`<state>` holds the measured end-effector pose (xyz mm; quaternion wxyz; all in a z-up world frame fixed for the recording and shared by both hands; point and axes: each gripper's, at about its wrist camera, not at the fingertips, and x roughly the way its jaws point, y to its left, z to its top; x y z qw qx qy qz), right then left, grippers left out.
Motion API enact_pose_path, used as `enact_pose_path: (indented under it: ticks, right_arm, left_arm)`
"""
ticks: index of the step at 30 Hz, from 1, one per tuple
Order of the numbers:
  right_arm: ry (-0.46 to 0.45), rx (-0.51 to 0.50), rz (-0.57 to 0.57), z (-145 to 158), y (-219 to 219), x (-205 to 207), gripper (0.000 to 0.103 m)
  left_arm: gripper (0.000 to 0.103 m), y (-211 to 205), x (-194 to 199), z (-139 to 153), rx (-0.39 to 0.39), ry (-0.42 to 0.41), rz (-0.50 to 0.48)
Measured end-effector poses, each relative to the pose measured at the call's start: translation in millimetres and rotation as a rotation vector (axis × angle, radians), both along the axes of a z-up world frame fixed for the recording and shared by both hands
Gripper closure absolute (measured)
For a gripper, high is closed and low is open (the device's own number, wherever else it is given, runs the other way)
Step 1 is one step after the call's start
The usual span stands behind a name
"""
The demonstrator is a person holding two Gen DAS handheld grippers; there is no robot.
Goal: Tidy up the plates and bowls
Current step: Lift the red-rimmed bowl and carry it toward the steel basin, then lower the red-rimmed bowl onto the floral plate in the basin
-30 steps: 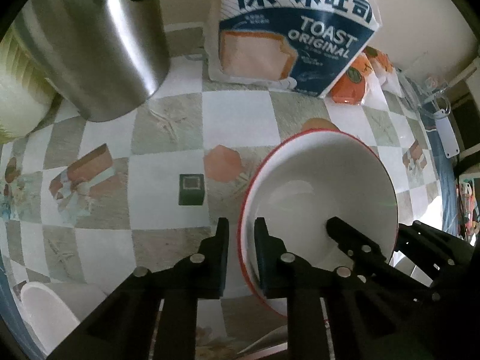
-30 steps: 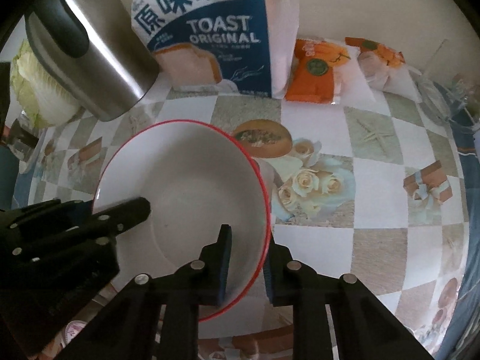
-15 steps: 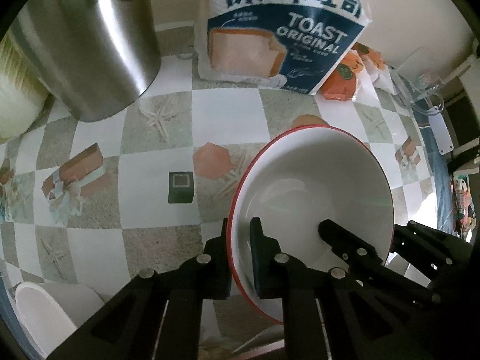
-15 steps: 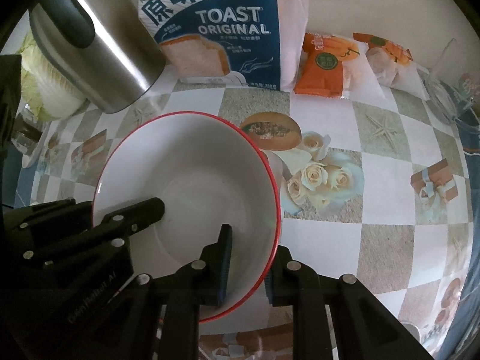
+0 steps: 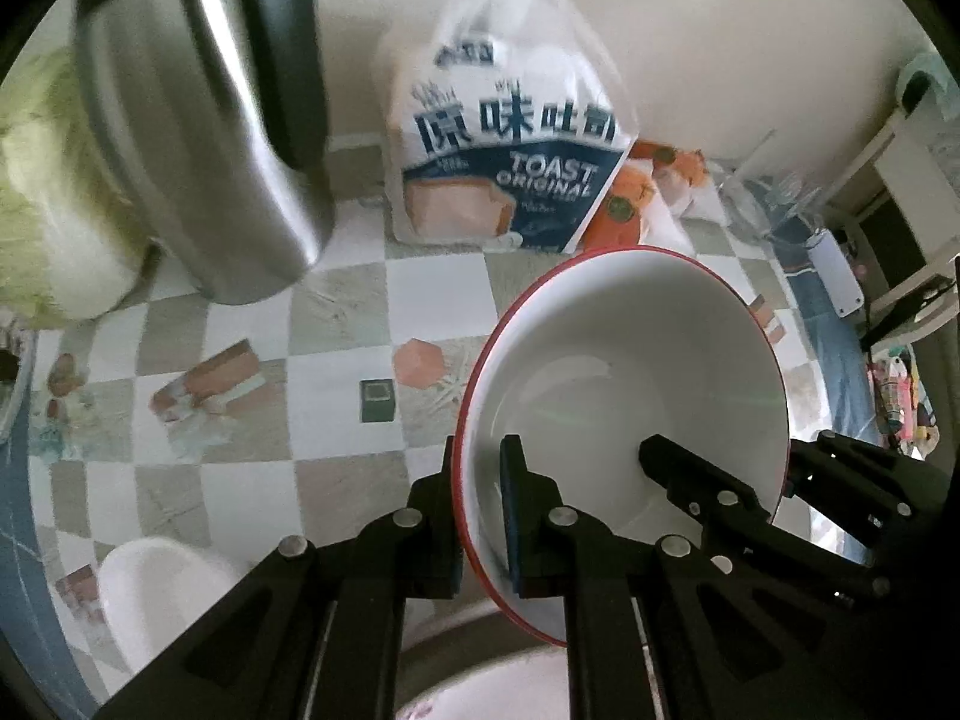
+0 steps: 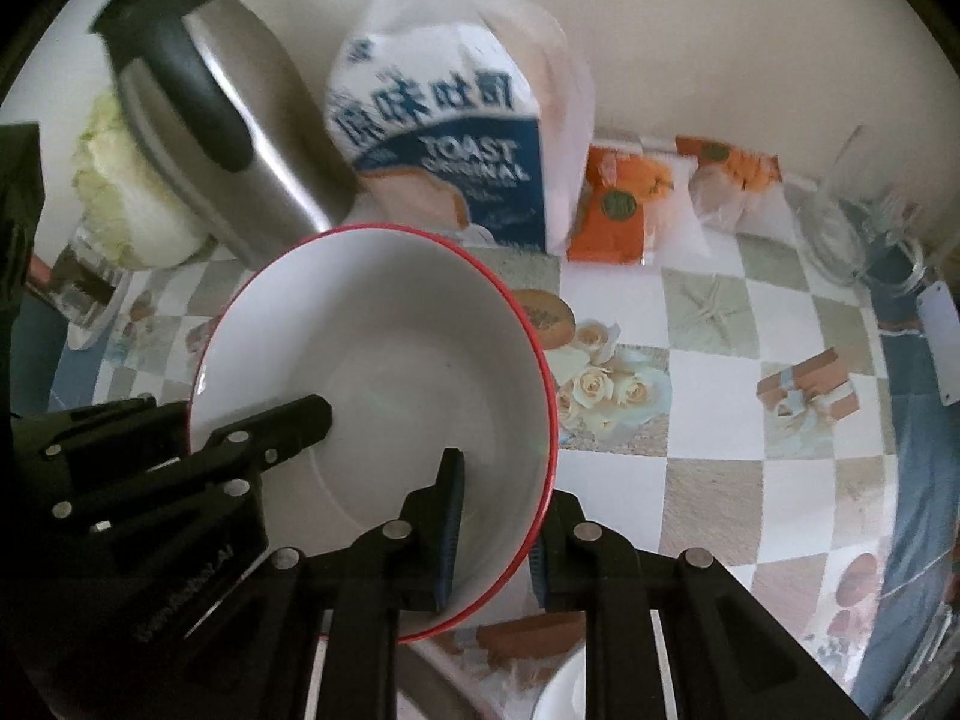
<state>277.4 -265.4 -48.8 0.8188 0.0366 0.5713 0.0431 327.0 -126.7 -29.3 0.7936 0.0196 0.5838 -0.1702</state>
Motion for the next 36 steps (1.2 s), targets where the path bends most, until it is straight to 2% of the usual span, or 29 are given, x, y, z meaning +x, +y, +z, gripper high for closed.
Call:
enact_pose_path:
  ticks: [4, 10, 18, 27, 36]
  right_arm:
    - [-0.02, 0.019, 0.012, 20.0, 9.1, -11.7, 0.083]
    - [-0.037, 0.006, 0.048, 36.4, 29.4, -37.8, 0.083]
    - [-0.027, 0.01, 0.083, 35.2, 42.6, -74.6, 0.083]
    - [-0.014, 0.003, 0.118, 21.7, 52.7, -108.7, 0.083]
    - [-0.021, 0.022, 0.145, 8.1, 57.7, -138.3, 0.083]
  left_arm:
    - [0.092, 14.2, -11.5, 20.9, -0.011, -0.013, 0.025]
    - [0.092, 30.6, -37.6, 36.5, -0.019, -0.021, 0.049]
    - [0.092, 39.5, -75.9, 33.0, 0.006, -0.029, 0.053]
    - [0.092, 51.4, -106.9, 18.5, -0.012, -0.006, 0.079]
    - [0.092, 57.2, -137.5, 6.0, 0.016, -0.035, 0.091]
